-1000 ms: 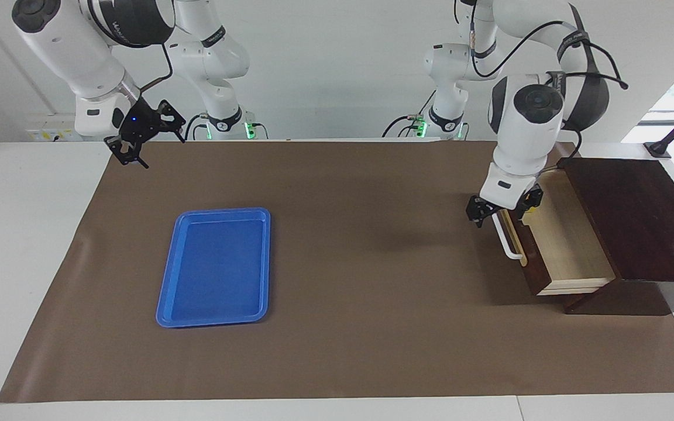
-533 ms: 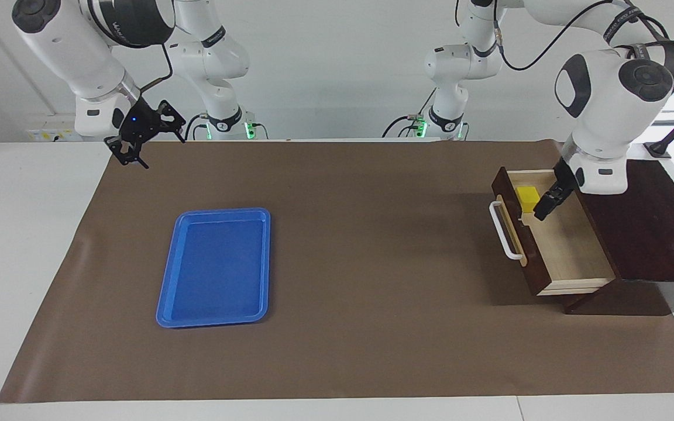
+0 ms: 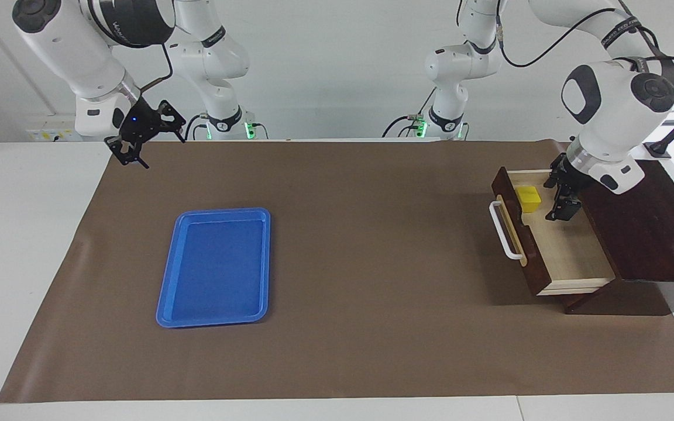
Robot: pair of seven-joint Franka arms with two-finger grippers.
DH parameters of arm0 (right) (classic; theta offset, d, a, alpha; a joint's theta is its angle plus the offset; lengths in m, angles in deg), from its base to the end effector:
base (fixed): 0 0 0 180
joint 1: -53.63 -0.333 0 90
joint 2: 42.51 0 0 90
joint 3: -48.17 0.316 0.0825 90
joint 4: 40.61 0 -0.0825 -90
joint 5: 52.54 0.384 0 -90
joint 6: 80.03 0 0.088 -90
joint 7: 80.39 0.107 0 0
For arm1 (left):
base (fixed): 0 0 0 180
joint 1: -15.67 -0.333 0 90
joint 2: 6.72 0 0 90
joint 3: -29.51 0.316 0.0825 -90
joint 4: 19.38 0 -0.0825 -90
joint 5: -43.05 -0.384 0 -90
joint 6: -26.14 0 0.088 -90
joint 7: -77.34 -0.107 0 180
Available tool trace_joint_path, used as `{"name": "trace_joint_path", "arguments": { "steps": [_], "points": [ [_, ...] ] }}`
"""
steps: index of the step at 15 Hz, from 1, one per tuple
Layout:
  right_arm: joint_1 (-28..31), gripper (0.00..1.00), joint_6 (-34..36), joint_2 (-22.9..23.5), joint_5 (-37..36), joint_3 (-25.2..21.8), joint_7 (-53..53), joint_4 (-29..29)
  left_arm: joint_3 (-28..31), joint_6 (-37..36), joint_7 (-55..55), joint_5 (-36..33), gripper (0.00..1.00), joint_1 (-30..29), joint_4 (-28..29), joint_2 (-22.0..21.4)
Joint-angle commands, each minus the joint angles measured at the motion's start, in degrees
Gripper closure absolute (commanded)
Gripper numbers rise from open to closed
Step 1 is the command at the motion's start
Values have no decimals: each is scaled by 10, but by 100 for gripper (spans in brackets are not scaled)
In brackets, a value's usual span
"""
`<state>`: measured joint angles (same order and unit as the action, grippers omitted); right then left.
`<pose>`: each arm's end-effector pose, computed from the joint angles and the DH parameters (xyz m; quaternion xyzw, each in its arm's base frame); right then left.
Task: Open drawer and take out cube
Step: 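Lower the left gripper into the open drawer onto the yellow cube, then grasp the yellow cube with the left gripper and lift it out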
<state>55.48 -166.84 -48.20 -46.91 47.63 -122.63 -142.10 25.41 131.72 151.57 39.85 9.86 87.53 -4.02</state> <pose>0.5114 -0.0106 0.5800 -0.9365 -0.3383 0.0536 0.0756 0.5666 0.0219 0.4809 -0.7928 -0.6080 0.0135 0.0408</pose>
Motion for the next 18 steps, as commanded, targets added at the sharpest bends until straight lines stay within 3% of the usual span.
{"name": "trace_joint_path", "arguments": {
  "steps": [1, 6, 13, 14, 15, 17, 18],
  "points": [
    [3, 0, -13, -13, 10, 1, -14, -15, -4, 44, 45, 7, 0, -15, 86, -54],
    [2, 0, -21, -13, 10, 2, -18, -19, -4, 88, 49, 7, 0, -16, 153, -83],
    [-31, 0, -63, -27, 10, 6, -40, -50, -4, 117, 52, 7, 0, -18, 188, -96],
    [-36, 0, -65, -29, 10, 6, -46, -56, -4, 117, 54, 7, 5, -19, 187, -96],
    [-42, 0, -66, -32, 11, 6, -55, -63, -5, 118, 61, 7, 30, -18, 187, -96],
    [-54, 0, -86, -43, 40, 6, -67, -84, -5, 118, 75, 7, 70, -16, 185, -95],
    [-55, 0, -105, -52, 47, 6, -74, -101, -5, 117, 73, 7, 83, -17, 184, -95]
  ]
}}
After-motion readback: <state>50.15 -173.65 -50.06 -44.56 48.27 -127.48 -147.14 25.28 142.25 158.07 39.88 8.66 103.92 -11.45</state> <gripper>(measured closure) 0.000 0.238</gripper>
